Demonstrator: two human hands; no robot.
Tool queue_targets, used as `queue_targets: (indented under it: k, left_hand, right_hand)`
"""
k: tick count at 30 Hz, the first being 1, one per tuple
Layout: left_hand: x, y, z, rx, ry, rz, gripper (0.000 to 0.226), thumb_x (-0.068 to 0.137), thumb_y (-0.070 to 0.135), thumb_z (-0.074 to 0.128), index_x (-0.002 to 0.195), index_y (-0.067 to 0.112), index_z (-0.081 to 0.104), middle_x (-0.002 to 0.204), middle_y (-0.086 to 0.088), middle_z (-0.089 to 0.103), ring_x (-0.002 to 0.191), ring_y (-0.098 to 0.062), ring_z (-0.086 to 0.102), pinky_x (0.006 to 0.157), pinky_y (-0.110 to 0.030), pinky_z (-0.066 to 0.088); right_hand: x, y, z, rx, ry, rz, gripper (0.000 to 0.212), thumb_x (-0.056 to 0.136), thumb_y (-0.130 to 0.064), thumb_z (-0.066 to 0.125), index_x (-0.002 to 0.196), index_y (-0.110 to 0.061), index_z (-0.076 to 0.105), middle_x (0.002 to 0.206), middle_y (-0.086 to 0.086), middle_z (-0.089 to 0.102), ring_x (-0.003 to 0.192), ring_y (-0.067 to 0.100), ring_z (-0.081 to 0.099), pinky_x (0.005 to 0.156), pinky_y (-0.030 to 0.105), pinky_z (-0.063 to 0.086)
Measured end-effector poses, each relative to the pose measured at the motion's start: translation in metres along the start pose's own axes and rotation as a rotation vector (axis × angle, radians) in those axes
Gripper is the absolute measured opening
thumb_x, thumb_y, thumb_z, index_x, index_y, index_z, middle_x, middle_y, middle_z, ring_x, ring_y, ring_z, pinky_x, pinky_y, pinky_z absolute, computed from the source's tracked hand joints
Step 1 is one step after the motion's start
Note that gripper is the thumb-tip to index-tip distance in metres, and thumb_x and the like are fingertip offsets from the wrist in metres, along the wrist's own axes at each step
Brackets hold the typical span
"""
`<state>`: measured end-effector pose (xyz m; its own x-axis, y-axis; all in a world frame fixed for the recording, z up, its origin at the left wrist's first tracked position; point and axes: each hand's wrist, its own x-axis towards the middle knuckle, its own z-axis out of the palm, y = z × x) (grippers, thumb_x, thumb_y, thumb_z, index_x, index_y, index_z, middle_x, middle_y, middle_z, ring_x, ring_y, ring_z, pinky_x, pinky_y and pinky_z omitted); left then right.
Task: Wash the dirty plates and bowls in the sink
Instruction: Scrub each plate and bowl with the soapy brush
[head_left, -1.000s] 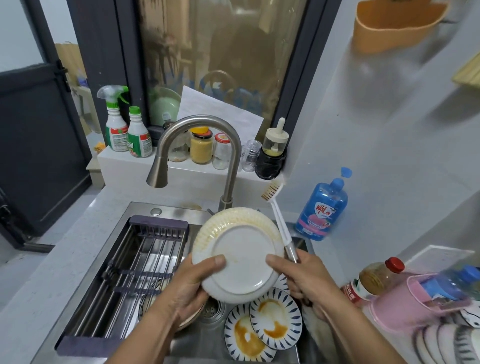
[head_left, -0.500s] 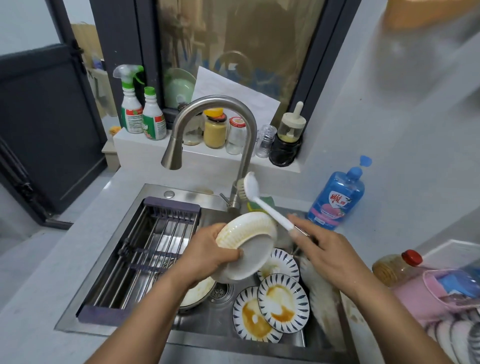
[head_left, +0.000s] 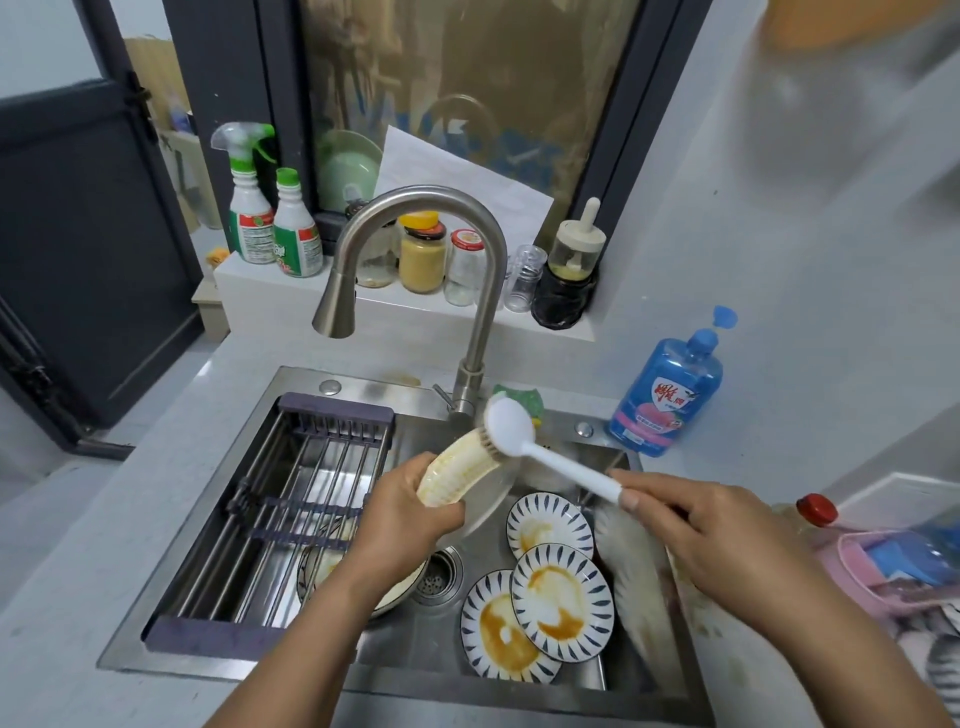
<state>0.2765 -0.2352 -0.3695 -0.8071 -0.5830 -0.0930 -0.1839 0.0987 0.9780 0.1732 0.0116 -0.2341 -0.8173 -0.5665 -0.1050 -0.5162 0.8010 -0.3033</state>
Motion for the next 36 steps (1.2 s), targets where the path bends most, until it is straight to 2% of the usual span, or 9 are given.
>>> queue_targets:
  k: [6,10,12,15,19,23,26,32,36]
  left_hand:
    - [0.001,-0.001,-0.004,-0.083,-0.03,0.007,0.028,0.075,-0.004,0.078,0.091,0.018,0.07,0.076,-0.003,0.069,0.062,-0.004,0.061,0.055,-0.021,0.047]
    - [0.002,-0.013,-0.005,-0.174,-0.042,-0.047,0.035,0.076,-0.003,0.081,0.1,0.02,0.071,0.09,-0.006,0.075,0.076,-0.01,0.069,0.066,-0.027,0.054]
    - [0.004,-0.018,-0.007,-0.304,-0.02,-0.121,0.045,0.074,-0.003,0.084,0.109,0.021,0.069,0.101,-0.005,0.077,0.091,-0.018,0.073,0.075,-0.035,0.06]
    - [0.006,-0.018,-0.01,-0.598,0.011,-0.215,0.052,0.07,-0.009,0.079,0.114,0.015,0.065,0.107,-0.011,0.075,0.1,-0.03,0.072,0.074,-0.038,0.062]
    - [0.009,-0.015,-0.01,-0.814,0.022,-0.201,0.055,0.067,-0.003,0.073,0.119,0.01,0.062,0.102,-0.008,0.077,0.095,-0.024,0.074,0.071,-0.035,0.062]
    - [0.012,-0.018,0.002,-1.052,0.036,-0.29,0.053,0.077,0.0,0.066,0.129,0.008,0.06,0.113,-0.014,0.075,0.103,-0.026,0.073,0.074,-0.036,0.062]
    - [0.013,-0.016,0.014,-1.153,-0.013,-0.417,0.059,0.081,0.006,0.065,0.139,0.005,0.055,0.125,-0.018,0.071,0.114,-0.031,0.068,0.076,-0.045,0.063]
    - [0.022,-0.005,0.032,-1.245,0.084,-0.583,0.049,0.093,0.007,0.062,0.141,0.006,0.051,0.116,-0.02,0.073,0.106,-0.035,0.068,0.061,-0.059,0.061]
    - [0.032,0.001,0.037,-1.175,0.18,-0.695,0.049,0.095,0.018,0.066,0.139,0.009,0.049,0.103,-0.016,0.069,0.084,-0.032,0.07,0.045,-0.047,0.058]
  right_hand:
    - [-0.001,-0.002,-0.01,-0.013,-0.073,-0.029,0.023,0.094,-0.063,0.048,0.114,-0.07,0.058,0.071,-0.035,0.061,0.06,-0.007,0.056,0.045,0.017,0.033]
    - [-0.003,-0.012,-0.008,-0.118,-0.106,-0.071,0.027,0.093,-0.069,0.037,0.117,-0.075,0.048,0.067,-0.016,0.063,0.061,0.003,0.056,0.051,0.017,0.032]
    - [0.004,-0.002,-0.009,-0.077,-0.076,-0.045,0.033,0.093,-0.067,0.039,0.122,-0.069,0.052,0.071,-0.015,0.065,0.061,0.004,0.056,0.052,0.018,0.036]
    - [0.011,0.011,-0.009,0.019,-0.05,-0.006,0.032,0.095,-0.06,0.048,0.125,-0.064,0.057,0.071,-0.014,0.066,0.061,0.006,0.058,0.054,0.022,0.043]
    - [0.01,0.015,-0.01,0.114,-0.038,0.008,0.028,0.096,-0.053,0.054,0.122,-0.06,0.061,0.065,-0.016,0.064,0.056,-0.004,0.057,0.047,0.017,0.038]
    - [0.003,0.016,-0.009,0.129,-0.048,0.033,0.028,0.098,-0.05,0.054,0.123,-0.06,0.06,0.064,-0.04,0.058,0.061,-0.016,0.054,0.048,0.01,0.039]
    - [-0.003,0.013,-0.011,0.108,-0.057,0.057,0.029,0.098,-0.052,0.052,0.125,-0.061,0.058,0.058,-0.026,0.058,0.058,-0.007,0.056,0.045,0.012,0.037]
    - [-0.026,0.0,-0.001,-0.02,-0.083,0.057,0.033,0.099,-0.06,0.043,0.13,-0.064,0.052,0.07,-0.022,0.06,0.064,0.002,0.055,0.056,0.021,0.043]
    - [-0.048,-0.019,0.016,-0.195,-0.058,-0.104,0.04,0.103,-0.062,0.025,0.141,-0.059,0.034,0.088,-0.015,0.065,0.08,0.005,0.059,0.068,0.024,0.052]
